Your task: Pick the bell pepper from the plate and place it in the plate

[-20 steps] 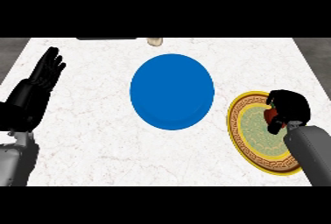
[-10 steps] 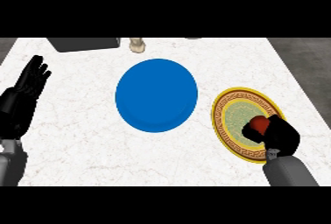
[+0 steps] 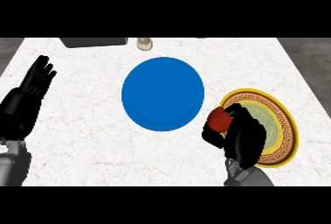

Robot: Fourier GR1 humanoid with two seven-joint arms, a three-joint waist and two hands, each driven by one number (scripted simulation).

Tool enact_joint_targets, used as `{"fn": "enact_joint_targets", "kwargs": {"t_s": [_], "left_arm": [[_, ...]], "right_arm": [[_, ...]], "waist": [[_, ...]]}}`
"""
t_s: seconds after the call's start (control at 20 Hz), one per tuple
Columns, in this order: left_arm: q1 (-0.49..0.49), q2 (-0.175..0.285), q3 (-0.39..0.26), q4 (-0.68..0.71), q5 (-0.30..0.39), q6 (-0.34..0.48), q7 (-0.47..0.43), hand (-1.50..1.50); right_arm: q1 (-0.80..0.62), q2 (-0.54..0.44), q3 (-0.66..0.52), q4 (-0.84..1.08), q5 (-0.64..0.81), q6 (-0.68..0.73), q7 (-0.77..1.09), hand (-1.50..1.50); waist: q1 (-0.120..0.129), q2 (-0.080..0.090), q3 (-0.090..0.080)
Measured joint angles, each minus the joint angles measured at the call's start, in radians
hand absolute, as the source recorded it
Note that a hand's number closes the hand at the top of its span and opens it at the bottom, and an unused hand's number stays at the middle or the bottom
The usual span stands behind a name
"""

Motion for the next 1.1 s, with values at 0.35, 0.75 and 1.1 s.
{"fn": "enact_joint_targets", "kwargs": {"t_s": [0.35,0.75,1.1], "left_arm": [[-0.038,-0.014,-0.024,-0.011,0.004,-0.014,0.003,0.0],[-0.093,-0.023,-0.039,0.01,0.009,-0.034,0.009,0.0],[-0.122,-0.042,-0.062,0.017,-0.006,-0.033,0.01,0.0]], "right_arm": [[-0.042,0.046,0.178,-0.211,0.184,0.084,0.118,1.5],[-0.224,0.054,0.136,-0.158,0.145,0.131,0.144,1.5],[-0.418,0.056,-0.005,0.054,0.019,0.095,0.129,1.5]], "waist": [[0.058,0.025,0.005],[0.106,0.045,0.007],[0.138,0.056,0.009]]}}
